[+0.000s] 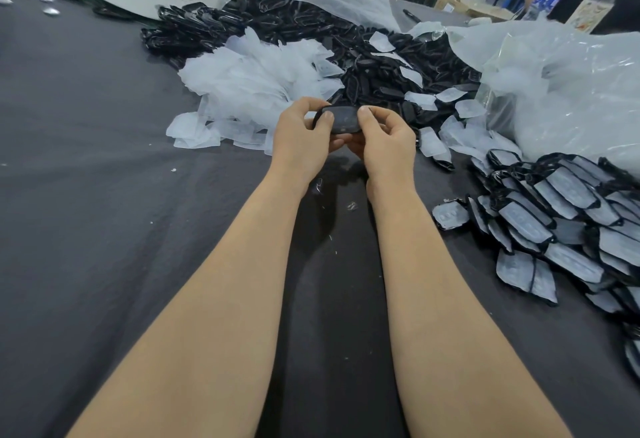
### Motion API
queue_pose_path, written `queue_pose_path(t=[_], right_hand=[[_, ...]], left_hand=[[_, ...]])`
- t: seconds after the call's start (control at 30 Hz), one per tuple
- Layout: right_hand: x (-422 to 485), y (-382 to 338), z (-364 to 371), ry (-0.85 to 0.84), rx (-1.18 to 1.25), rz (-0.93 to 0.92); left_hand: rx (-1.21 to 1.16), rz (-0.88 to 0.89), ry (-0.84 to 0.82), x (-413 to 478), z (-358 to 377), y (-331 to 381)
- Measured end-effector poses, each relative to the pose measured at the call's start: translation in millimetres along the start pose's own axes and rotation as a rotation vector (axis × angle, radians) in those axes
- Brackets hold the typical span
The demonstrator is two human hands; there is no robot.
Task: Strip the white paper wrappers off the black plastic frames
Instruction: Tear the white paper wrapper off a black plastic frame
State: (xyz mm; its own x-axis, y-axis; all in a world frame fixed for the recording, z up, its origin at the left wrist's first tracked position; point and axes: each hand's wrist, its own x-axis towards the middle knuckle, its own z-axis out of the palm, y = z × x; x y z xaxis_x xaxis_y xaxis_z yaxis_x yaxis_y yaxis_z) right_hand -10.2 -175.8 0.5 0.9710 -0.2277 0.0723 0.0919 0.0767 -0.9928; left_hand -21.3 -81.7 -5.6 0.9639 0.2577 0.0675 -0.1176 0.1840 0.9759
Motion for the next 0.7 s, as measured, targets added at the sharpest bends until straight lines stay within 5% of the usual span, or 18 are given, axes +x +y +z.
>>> queue_pose_path(t=[0.7], right_hand=[[0.3, 4.3, 1.9, -0.035, -0.129, -0.030]], left_hand=[[0.150, 0.053, 0.066, 1.2, -2.4, -3.0]])
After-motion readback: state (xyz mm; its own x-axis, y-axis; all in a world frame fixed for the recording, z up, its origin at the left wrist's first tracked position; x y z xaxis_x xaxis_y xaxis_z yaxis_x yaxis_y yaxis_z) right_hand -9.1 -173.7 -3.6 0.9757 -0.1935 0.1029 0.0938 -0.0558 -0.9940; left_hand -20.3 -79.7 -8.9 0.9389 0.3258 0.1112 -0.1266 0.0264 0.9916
